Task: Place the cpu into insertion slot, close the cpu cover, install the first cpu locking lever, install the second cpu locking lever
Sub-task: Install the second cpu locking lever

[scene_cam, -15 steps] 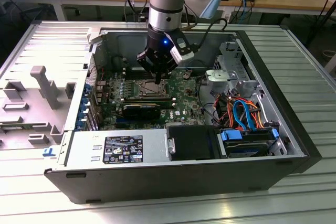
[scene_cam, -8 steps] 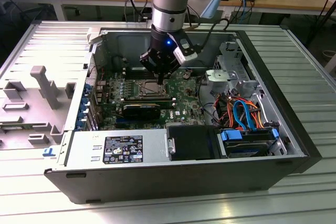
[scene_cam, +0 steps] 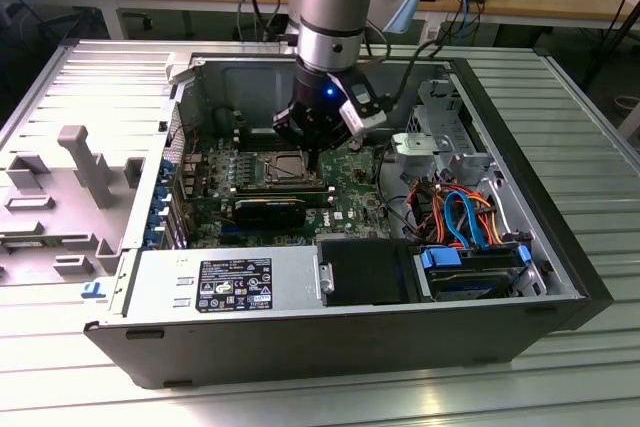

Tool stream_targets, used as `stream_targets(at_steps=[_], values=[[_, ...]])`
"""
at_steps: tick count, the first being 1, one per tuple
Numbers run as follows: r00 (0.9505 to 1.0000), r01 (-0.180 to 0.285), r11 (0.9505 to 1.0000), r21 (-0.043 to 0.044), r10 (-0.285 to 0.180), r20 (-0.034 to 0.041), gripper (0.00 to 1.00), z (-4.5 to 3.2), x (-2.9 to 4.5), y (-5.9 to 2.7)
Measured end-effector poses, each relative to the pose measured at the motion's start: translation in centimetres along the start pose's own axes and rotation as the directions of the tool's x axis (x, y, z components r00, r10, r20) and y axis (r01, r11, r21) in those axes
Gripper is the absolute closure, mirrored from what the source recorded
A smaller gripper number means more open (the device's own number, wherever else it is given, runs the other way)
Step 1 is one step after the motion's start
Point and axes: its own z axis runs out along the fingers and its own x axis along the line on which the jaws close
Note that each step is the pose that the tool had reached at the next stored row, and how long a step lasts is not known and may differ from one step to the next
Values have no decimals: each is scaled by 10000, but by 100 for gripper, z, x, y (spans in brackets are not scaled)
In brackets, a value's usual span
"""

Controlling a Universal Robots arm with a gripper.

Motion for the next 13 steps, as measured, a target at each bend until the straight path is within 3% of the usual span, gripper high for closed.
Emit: stream_targets(at_steps=[5,13], values=[[10000,9,10000,-3,-9,1,89,59,8,-128],[10000,15,10000,-1,-15,1,89,121,41,-173]])
